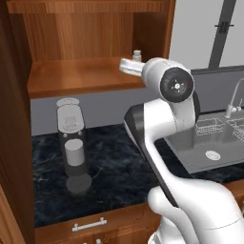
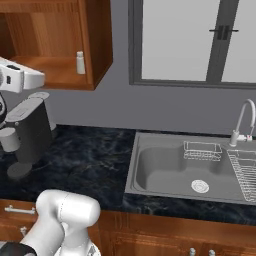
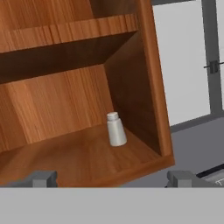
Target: Collect the turmeric, ketchup, and shaker from the cabinet and place them next to the stove.
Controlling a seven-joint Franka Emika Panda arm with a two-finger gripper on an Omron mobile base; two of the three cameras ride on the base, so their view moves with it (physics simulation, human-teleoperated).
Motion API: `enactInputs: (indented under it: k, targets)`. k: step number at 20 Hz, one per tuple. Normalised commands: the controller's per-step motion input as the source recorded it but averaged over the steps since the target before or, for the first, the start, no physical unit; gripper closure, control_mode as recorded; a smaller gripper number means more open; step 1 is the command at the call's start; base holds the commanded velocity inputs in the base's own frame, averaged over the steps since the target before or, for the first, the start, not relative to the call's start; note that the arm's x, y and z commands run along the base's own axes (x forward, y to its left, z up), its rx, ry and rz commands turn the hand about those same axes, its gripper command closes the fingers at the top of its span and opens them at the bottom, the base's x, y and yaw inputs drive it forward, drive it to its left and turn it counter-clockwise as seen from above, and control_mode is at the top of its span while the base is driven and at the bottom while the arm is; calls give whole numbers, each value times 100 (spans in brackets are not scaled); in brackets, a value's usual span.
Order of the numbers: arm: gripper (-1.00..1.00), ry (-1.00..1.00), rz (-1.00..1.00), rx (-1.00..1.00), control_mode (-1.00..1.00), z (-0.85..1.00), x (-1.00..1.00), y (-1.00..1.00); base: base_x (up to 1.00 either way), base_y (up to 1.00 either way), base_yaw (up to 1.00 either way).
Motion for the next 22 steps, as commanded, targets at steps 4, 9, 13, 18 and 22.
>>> enactInputs:
  k: [4,9,13,18,22]
  targets:
    - [-100,6,-14,-1,-100,1,35,1,0,0,0]
    - [-100,6,-15,0,-100,2,37,0,0,0,0]
    - [-100,4,-14,0,-100,0,35,0,0,0,0]
    - [-100,1,-11,0,-100,0,31,7,0,0,0]
    - [-100,1,-4,0,-100,0,25,11,0,0,0]
